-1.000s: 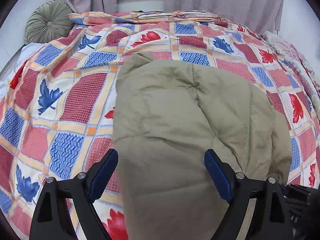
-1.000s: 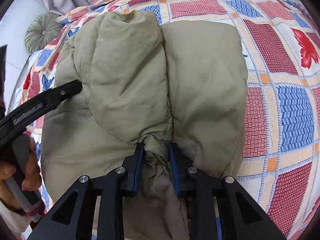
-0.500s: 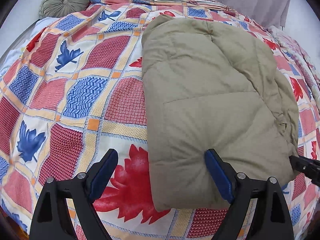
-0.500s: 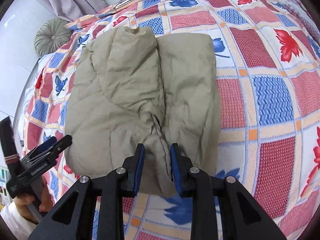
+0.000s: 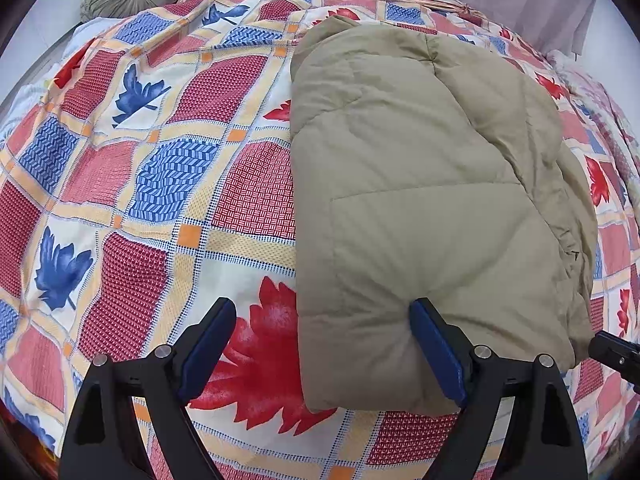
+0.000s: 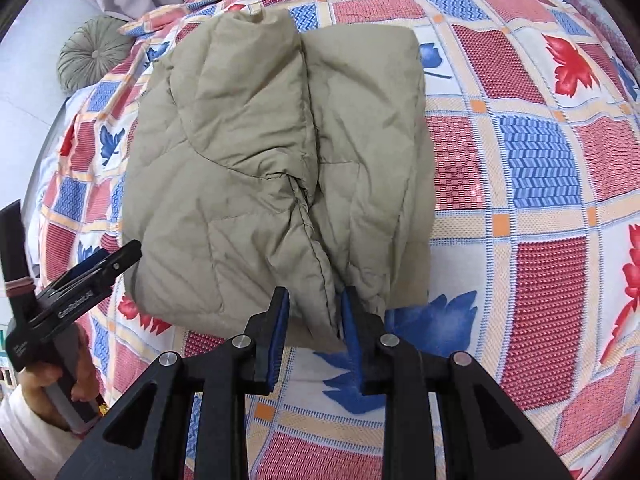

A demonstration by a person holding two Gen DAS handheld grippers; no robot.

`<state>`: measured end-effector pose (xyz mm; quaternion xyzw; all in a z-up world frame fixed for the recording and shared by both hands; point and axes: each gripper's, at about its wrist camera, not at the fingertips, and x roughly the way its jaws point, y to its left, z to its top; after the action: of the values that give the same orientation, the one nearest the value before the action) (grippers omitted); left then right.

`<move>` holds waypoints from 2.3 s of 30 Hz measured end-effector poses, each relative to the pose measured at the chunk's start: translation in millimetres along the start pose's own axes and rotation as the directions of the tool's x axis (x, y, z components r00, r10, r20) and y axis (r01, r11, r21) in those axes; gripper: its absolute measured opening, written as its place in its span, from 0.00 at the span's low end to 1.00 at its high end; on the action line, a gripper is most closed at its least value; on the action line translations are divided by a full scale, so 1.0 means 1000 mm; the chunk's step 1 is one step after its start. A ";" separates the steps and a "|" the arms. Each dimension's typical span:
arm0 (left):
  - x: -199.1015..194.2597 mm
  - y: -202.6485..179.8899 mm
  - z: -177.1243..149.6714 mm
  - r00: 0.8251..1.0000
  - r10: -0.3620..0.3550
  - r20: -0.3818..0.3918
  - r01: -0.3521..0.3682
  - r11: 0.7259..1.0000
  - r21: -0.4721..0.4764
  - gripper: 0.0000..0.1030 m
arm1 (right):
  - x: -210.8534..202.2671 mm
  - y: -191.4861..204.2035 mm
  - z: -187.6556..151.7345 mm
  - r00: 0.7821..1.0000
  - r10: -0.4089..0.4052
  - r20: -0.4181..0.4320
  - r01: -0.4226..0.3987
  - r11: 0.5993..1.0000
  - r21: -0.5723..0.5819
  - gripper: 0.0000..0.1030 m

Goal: Fold large clothes

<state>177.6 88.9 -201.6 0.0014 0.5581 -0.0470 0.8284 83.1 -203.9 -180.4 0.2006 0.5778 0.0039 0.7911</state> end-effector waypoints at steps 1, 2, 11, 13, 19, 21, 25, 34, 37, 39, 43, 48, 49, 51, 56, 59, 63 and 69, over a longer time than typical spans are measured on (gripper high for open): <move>-0.001 0.000 0.000 1.000 -0.002 -0.006 0.002 1.000 -0.006 0.87 | -0.005 -0.002 -0.001 1.000 0.002 -0.002 -0.002 1.000 0.012 0.29; -0.002 0.001 0.000 1.000 -0.003 -0.012 0.003 1.000 -0.011 0.87 | -0.009 -0.004 -0.004 1.000 0.005 -0.002 -0.005 1.000 0.026 0.34; -0.032 0.008 -0.006 0.997 -0.031 -0.077 0.028 0.999 -0.034 0.87 | -0.030 -0.004 -0.019 0.999 0.004 -0.042 -0.002 0.998 0.057 0.43; -0.043 0.011 -0.010 0.995 -0.058 -0.082 0.054 0.997 -0.048 0.87 | -0.033 -0.002 -0.022 0.999 0.008 -0.047 -0.005 0.998 0.064 0.43; -0.082 0.007 -0.020 0.997 -0.066 -0.042 0.065 0.998 -0.027 1.00 | -0.046 0.015 -0.027 0.999 0.021 -0.049 -0.019 0.998 0.056 0.44; -0.094 0.006 -0.024 0.997 -0.063 -0.038 0.062 0.998 -0.025 1.00 | -0.053 0.019 -0.027 0.999 0.023 -0.042 -0.021 0.998 0.053 0.51; -0.118 0.001 -0.030 1.000 -0.012 -0.028 0.012 1.000 0.002 1.00 | -0.068 0.029 -0.029 0.999 0.017 -0.033 -0.016 0.999 0.047 0.54; -0.165 -0.005 -0.040 1.000 -0.005 -0.019 0.005 1.000 0.022 1.00 | -0.116 0.040 -0.037 1.000 -0.022 0.023 0.021 1.000 0.016 0.76; -0.184 -0.009 -0.041 1.000 -0.014 0.009 0.013 0.999 0.031 1.00 | -0.132 0.042 -0.039 0.999 -0.032 0.038 0.031 0.999 0.021 0.82; -0.198 -0.011 -0.042 0.999 -0.029 0.023 0.029 0.999 0.035 1.00 | -0.144 0.045 -0.040 0.998 -0.043 0.051 0.042 0.999 0.015 0.83; -0.223 -0.016 -0.041 0.998 -0.019 0.052 0.016 0.999 0.042 1.00 | -0.167 0.056 -0.040 0.993 -0.085 0.080 0.086 0.996 -0.014 0.84; -0.249 -0.023 -0.041 0.995 0.017 0.103 -0.022 0.998 0.055 1.00 | -0.193 0.069 -0.038 0.987 -0.085 0.139 0.089 0.996 -0.022 0.86; -0.255 -0.022 -0.040 0.993 0.017 0.113 -0.024 0.998 0.054 1.00 | -0.197 0.071 -0.037 0.984 -0.087 0.154 0.091 0.996 -0.020 0.86; -0.262 -0.021 -0.038 0.993 0.017 0.120 -0.022 0.999 0.045 1.00 | -0.205 0.076 -0.037 0.980 -0.095 0.174 0.099 0.995 -0.016 0.86; -0.281 -0.018 -0.034 0.988 0.045 0.151 -0.049 0.999 0.020 1.00 | -0.221 0.081 -0.037 0.969 -0.110 0.220 0.112 0.994 0.001 0.87; -0.289 -0.018 -0.033 0.986 0.048 0.161 -0.051 0.999 0.014 1.00 | -0.226 0.083 -0.037 0.967 -0.109 0.229 0.112 0.994 0.000 0.87; -0.299 -0.018 -0.032 0.983 0.050 0.175 -0.052 0.999 0.008 1.00 | -0.232 0.087 -0.040 0.969 -0.112 0.219 0.119 0.993 -0.019 0.87; -0.307 -0.019 -0.033 0.982 0.062 0.181 -0.064 0.998 0.002 1.00 | -0.243 0.092 -0.042 0.960 -0.130 0.247 0.142 0.989 -0.032 0.87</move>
<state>31.3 94.8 70.5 0.0178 0.4802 -0.0227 0.8767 -15.5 -163.3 60.0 0.1398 0.4881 -0.0611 0.8594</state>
